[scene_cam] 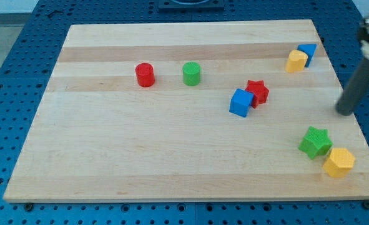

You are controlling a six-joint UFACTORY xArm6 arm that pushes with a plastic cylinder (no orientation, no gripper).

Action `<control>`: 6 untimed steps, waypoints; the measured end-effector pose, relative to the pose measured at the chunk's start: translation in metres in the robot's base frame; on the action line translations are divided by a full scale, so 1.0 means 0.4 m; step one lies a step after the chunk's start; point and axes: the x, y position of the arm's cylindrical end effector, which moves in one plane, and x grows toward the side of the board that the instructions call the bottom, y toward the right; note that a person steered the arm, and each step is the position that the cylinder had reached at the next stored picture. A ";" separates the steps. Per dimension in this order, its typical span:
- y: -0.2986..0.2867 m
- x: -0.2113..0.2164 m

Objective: Move the green star closer to the blue cube

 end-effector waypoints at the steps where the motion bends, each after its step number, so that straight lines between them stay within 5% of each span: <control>1: 0.102 0.060; 6: 0.102 0.083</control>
